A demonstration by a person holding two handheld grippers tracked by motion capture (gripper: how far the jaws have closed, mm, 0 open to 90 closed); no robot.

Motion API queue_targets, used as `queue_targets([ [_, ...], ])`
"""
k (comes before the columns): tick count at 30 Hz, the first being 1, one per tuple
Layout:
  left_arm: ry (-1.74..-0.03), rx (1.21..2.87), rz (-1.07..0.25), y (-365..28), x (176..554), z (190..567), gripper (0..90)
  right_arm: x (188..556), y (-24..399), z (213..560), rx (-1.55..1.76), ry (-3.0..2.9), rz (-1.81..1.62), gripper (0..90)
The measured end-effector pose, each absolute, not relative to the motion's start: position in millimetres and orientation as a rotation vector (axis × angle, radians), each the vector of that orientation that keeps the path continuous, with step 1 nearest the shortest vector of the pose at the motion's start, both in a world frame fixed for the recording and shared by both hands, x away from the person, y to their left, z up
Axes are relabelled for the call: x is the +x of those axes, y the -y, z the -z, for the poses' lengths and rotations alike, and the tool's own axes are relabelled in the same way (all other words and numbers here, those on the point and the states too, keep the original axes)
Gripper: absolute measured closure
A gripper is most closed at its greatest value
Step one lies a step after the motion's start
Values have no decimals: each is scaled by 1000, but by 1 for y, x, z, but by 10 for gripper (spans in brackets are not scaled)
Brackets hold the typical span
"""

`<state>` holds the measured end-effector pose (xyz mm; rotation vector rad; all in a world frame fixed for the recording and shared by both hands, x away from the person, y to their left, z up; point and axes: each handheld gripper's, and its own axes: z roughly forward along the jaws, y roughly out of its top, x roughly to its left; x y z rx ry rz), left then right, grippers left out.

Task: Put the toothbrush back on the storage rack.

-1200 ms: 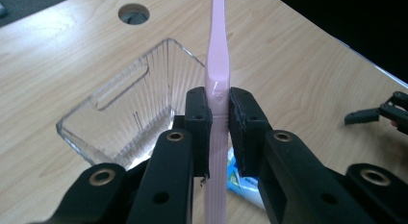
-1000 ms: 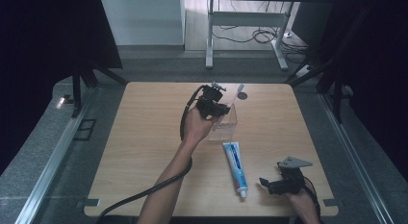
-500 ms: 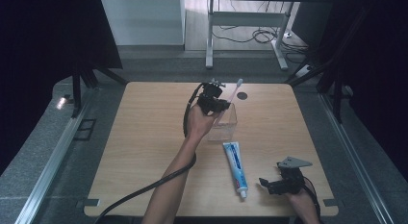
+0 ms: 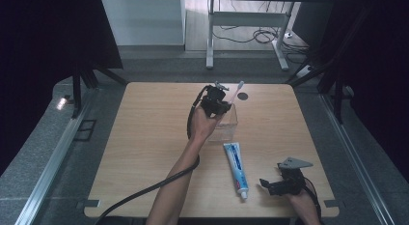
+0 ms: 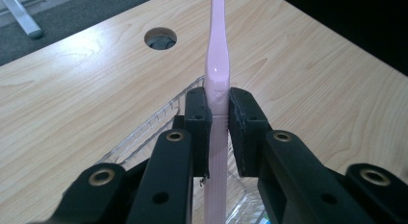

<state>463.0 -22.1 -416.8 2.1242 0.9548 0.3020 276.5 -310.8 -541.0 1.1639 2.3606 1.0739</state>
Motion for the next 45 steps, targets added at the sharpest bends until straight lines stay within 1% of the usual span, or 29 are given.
queue_targets([
  [13,-954,2156,-306,32,462,438,789,276,310,541,1159,-2366,-1072,0],
  [29,-939,2247,-363,41,460,449,790,276,309,541,1156,-2375,-1058,0],
  [39,-946,2305,-377,42,460,454,789,277,309,542,1154,-2377,-1051,0],
  [40,-937,2308,-377,43,460,455,843,277,309,542,1153,-2378,-1051,0],
  [41,-933,2316,-376,43,460,455,868,277,309,542,1153,-2378,-1051,0],
  [45,-923,2328,-373,46,459,458,867,276,309,542,1152,-2378,-1051,0],
])
